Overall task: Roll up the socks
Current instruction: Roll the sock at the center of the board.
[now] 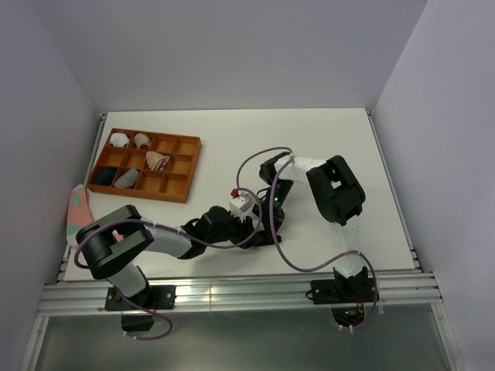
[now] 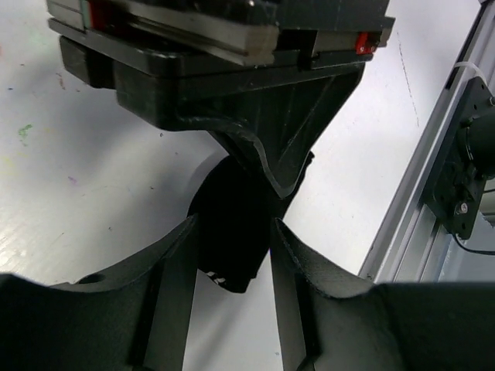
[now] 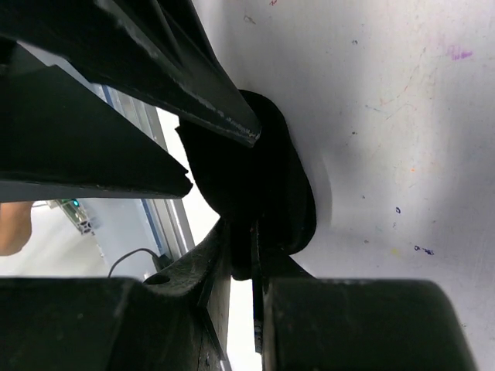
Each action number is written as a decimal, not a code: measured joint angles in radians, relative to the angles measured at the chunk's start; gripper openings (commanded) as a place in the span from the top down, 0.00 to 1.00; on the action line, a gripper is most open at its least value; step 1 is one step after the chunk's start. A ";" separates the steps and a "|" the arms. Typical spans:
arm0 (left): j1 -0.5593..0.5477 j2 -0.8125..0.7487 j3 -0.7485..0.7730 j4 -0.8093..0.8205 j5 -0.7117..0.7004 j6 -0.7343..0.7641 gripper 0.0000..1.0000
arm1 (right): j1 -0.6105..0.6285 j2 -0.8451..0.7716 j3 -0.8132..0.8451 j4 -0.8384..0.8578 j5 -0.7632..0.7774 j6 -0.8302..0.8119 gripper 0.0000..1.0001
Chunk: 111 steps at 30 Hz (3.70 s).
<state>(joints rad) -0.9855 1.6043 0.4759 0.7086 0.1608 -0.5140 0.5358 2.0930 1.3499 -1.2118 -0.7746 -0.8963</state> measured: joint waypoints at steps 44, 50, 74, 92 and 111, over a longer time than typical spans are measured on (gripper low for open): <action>0.060 0.201 0.234 -0.151 0.103 -0.083 1.00 | -0.265 -0.521 -0.438 0.440 0.096 0.134 0.50; 0.119 0.228 0.282 -0.218 0.215 -0.096 1.00 | -0.268 -0.781 -0.609 0.537 0.135 0.072 0.46; 0.208 0.369 0.516 -0.506 0.489 -0.095 1.00 | 0.032 -1.030 -0.836 0.777 0.286 -0.075 0.42; 0.213 0.389 0.541 -0.526 0.520 -0.095 1.00 | 0.145 -0.966 -0.866 0.892 0.388 -0.082 0.43; 0.222 0.405 0.548 -0.522 0.553 -0.095 1.00 | 0.158 -0.901 -0.865 0.982 0.470 -0.084 0.43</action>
<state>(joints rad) -0.7631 2.0090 1.0237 0.1867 0.7139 -0.6086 0.6941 1.1915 0.4850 -0.2302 -0.3046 -0.9798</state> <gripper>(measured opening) 0.055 0.566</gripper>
